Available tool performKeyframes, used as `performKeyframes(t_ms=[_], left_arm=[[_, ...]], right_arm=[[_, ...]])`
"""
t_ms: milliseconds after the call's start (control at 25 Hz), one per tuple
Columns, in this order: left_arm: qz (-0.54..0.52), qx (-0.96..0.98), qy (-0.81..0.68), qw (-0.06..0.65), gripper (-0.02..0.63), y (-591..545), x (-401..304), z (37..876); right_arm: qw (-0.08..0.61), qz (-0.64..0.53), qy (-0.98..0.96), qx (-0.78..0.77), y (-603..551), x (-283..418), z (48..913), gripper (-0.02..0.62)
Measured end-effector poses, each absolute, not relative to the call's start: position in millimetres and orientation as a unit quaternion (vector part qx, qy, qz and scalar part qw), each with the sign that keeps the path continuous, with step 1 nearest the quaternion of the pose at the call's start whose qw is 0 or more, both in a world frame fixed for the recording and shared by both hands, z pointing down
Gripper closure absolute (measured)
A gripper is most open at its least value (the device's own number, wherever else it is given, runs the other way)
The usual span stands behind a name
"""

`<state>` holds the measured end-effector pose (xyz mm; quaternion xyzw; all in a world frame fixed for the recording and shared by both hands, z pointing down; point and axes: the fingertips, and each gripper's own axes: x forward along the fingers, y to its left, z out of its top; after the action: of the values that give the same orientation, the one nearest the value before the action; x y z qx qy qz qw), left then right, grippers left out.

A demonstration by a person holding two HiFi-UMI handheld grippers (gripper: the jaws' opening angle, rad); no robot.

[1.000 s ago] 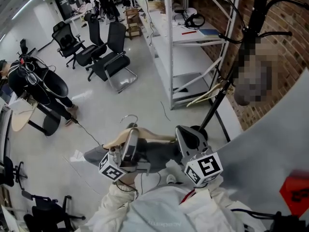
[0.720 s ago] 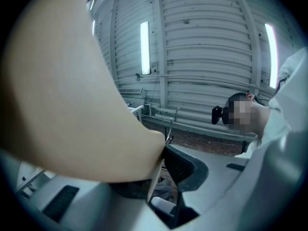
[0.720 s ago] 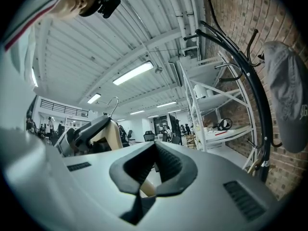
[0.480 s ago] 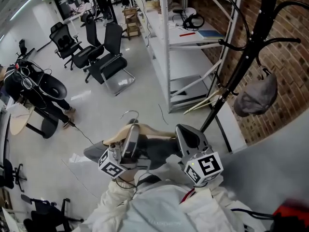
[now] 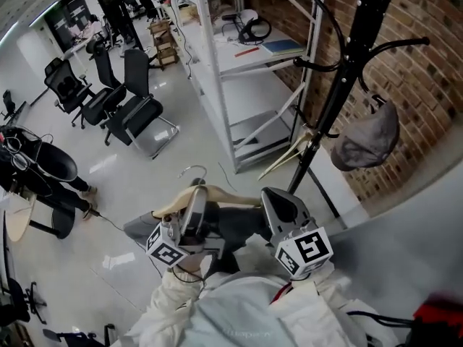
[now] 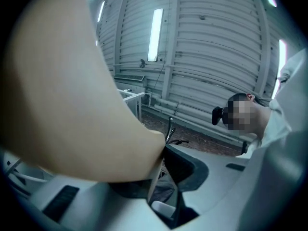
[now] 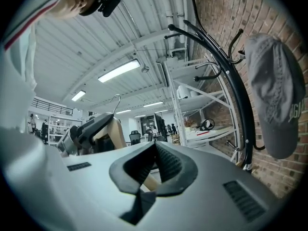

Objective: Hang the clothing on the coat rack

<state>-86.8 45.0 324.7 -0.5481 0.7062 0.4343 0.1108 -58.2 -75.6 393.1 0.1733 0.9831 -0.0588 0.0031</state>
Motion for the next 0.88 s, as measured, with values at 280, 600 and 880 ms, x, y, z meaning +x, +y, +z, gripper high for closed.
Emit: performKeyframes(t_ms=[280, 600, 880], left_arm=[[0.447, -0.589, 0.668, 0.086, 0.495, 15.3, -137.3, 328.1], [0.469, -0.64, 0.607, 0.041, 0.495, -25.5, -196.5, 333.0], [0.476, -0.685, 0.551, -0.003, 0.495, -67.5, -228.4, 333.3]], right_arm=[[0.002, -0.055, 0.992, 0.117, -98.9, -93.9, 397.0, 0.571], [-0.005, -0.057, 0.998, 0.031, -131.3, -136.7, 405.1, 0.571], [-0.018, -0.045, 0.998, -0.037, -154.9, -159.9, 400.0, 0.571]])
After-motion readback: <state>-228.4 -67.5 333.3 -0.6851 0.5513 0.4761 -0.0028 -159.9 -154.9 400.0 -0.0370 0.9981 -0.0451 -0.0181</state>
